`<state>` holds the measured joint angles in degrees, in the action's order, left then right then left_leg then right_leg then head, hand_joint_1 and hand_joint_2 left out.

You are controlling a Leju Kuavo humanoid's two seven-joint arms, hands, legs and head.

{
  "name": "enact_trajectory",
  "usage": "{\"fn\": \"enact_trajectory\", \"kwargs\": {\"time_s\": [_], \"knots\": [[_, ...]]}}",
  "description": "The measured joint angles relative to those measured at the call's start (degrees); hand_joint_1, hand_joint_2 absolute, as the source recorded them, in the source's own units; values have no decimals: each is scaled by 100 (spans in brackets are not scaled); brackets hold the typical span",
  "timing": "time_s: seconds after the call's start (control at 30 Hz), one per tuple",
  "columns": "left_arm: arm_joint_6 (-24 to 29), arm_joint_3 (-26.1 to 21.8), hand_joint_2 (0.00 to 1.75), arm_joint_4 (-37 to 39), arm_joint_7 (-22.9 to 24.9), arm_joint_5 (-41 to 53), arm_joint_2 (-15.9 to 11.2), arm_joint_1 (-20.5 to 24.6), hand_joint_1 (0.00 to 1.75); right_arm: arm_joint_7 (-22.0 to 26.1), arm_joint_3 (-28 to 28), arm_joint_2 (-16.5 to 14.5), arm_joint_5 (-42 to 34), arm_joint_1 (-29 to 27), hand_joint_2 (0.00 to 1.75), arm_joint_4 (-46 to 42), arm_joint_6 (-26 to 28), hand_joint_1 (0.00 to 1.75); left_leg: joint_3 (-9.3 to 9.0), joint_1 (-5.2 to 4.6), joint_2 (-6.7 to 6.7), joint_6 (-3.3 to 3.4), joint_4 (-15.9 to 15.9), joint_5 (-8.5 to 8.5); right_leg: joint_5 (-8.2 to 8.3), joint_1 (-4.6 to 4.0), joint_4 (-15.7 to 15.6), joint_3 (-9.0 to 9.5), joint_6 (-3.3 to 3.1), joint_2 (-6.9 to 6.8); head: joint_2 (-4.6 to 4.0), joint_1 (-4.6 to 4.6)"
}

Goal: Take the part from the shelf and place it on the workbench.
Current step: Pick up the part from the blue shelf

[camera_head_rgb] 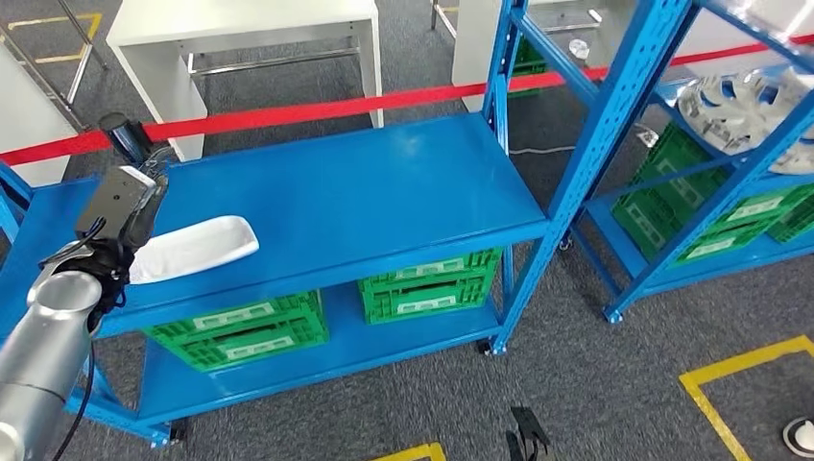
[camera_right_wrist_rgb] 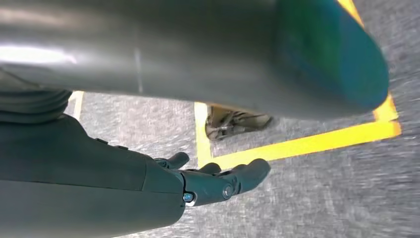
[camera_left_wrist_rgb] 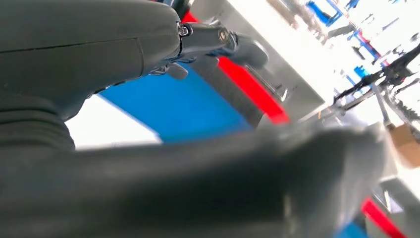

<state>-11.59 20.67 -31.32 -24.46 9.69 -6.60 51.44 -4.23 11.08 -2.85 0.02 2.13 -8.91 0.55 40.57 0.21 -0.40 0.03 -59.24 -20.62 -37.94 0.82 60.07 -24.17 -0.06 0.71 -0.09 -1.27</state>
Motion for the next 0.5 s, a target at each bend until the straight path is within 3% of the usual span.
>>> {"fn": "enact_trajectory", "kwargs": {"time_s": [0.03,0.1,0.13,0.17,0.2,0.27,0.3,0.37,0.5], "knots": [[12,3,175,-23,-12,-9,-2,-6,0,0,0,1,3,11,0,-1,-2,0,-39,5,0,29,20,-30,-125,2,320,-185,20,-26,0,-3],[42,8,175,-70,-52,-39,-15,-80,0,-6,0,1,11,25,0,-1,-5,0,-78,-4,-5,66,25,-82,-363,-1,1115,-739,42,-38,0,-8],[58,10,175,-102,-81,-56,-28,-141,0,-8,0,1,14,21,0,-1,-4,0,-98,-9,-12,72,23,-107,-363,-1,1377,-979,43,-38,0,-8],[70,10,175,-134,-111,-75,-46,-199,0,-10,0,2,16,10,0,-1,-3,0,-124,-11,-22,71,18,-132,-227,-1,1419,-1116,38,-38,0,-8],[73,10,175,-165,-142,-98,-69,-247,0,-11,0,2,16,-1,0,-1,-3,0,-157,-12,-32,62,11,-157,22,-1,1237,-1144,25,-39,0,-9],[57,10,175,-228,-198,-158,-130,-306,0,-9,0,5,16,-11,0,-1,-2,0,-217,-20,-45,28,-10,-202,567,-10,521,-996,-20,-39,0,-9],[44,10,175,-260,-223,-195,-171,-328,0,-9,0,6,16,-8,0,-1,-2,0,-232,-30,-51,2,-19,-220,727,-17,229,-919,-47,-40,0,-8],[28,10,175,-342,-270,-262,-265,-393,0,-10,0,4,19,-7,0,-1,-1,0,-242,-55,-61,-22,-25,-275,796,-25,-7,-856,-77,-43,0,-5],[80,10,175,-544,-361,-342,-435,-607,0,-13,0,1,32,-9,0,-1,-1,0,-292,-64,-58,-23,45,-254,831,-23,-34,-839,-116,-43,0,-3]]}}
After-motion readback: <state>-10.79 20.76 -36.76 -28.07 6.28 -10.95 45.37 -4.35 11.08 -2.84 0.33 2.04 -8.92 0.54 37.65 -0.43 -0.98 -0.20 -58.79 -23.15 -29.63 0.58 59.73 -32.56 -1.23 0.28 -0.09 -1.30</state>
